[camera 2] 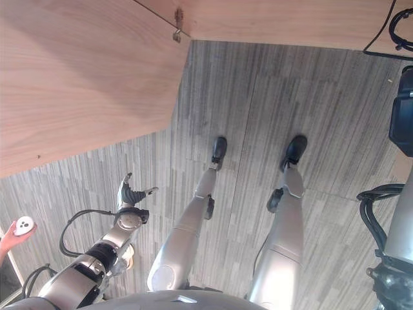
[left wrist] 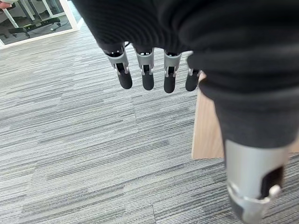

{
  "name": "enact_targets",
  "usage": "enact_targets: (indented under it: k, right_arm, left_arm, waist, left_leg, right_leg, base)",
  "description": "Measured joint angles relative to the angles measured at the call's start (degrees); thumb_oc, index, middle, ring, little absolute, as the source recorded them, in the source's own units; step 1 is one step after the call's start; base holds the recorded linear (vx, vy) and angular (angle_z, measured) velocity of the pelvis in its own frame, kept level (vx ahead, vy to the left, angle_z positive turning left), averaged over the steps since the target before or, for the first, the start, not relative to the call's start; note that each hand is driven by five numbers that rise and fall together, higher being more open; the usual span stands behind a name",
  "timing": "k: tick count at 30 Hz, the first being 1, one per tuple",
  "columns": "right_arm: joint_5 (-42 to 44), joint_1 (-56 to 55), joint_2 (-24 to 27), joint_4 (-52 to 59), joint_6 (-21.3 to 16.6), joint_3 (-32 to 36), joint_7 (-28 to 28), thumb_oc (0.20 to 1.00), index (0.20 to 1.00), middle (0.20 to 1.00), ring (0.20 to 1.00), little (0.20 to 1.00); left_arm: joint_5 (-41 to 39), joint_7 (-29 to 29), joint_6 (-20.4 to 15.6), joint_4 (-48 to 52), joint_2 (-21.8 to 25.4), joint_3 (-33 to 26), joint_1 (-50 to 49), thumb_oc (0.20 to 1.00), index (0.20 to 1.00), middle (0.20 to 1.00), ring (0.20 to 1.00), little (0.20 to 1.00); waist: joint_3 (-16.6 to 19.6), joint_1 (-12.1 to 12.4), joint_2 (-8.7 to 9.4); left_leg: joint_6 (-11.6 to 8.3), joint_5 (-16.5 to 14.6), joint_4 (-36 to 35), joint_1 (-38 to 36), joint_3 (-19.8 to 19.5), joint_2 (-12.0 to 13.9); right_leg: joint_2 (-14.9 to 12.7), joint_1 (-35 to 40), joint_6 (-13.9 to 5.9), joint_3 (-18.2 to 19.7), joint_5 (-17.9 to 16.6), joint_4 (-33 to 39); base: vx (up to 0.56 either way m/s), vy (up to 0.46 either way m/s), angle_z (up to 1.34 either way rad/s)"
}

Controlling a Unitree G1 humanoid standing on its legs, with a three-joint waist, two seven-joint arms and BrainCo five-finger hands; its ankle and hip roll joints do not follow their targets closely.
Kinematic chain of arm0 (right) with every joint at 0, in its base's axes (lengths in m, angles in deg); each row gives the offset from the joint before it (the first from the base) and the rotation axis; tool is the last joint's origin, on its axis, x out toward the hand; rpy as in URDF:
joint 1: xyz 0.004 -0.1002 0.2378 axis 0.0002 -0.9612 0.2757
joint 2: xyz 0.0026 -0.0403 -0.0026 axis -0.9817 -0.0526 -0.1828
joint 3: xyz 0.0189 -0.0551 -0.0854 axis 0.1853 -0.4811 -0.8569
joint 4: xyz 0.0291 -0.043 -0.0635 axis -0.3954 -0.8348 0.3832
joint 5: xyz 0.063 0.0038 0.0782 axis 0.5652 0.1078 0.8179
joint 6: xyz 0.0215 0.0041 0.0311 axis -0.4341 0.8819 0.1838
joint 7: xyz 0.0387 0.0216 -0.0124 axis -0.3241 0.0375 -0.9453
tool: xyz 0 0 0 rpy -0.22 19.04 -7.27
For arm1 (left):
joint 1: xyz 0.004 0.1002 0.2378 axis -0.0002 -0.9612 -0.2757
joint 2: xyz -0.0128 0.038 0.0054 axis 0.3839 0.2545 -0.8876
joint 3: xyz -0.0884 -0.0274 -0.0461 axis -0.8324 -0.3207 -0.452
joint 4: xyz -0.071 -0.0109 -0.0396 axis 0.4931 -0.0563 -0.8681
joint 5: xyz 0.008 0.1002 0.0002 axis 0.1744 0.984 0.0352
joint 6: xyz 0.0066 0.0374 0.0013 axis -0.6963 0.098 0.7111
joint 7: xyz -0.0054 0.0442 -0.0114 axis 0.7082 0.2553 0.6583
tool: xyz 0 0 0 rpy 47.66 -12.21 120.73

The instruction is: Put the empty folder in the office cabinet

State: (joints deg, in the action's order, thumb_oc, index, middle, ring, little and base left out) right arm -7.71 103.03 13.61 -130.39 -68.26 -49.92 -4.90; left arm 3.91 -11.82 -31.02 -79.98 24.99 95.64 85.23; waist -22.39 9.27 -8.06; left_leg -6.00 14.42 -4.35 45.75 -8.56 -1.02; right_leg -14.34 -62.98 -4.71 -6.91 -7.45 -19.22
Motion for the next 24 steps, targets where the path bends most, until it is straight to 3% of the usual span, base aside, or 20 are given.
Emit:
enact_targets:
  k: [11, 24]
  right_arm:
    - [-4.6, -3.7, -2.2, 0.1, 0.0, -0.9, 0.5, 0.200, 0.200, 0.200, 0.200, 0.200]
    - [-7.7, -2.1, -2.2, 2.8, -1.7, -7.2, -1.0, 0.200, 0.200, 0.200, 0.200, 0.200]
  left_arm:
    - [0.0, 1.0, 0.0, -0.6, 0.0, 0.0, 0.0, 1.000, 1.000, 1.000, 1.000, 1.000]
    - [-0.4, 0.9, -0.2, -5.3, 0.0, -0.1, 0.0, 1.000, 1.000, 1.000, 1.000, 1.000]
  waist:
    - [0.0, -1.1, 0.00]
    - [0.0, -2.1, -0.04]
  left_leg:
    - [-0.09, -0.2, 0.0, 1.1, 0.3, 0.5]
    - [-0.83, -0.8, 0.0, 3.4, 2.3, 2.0]
  right_leg:
    - [0.4, -0.7, -0.01, 0.0, -0.6, 1.3]
    - [2.3, -4.6, 0.47, 1.5, -1.0, 0.5]
  base:
    - [0.00, -0.006, -0.01]
    - [0.04, -0.020, -0.07]
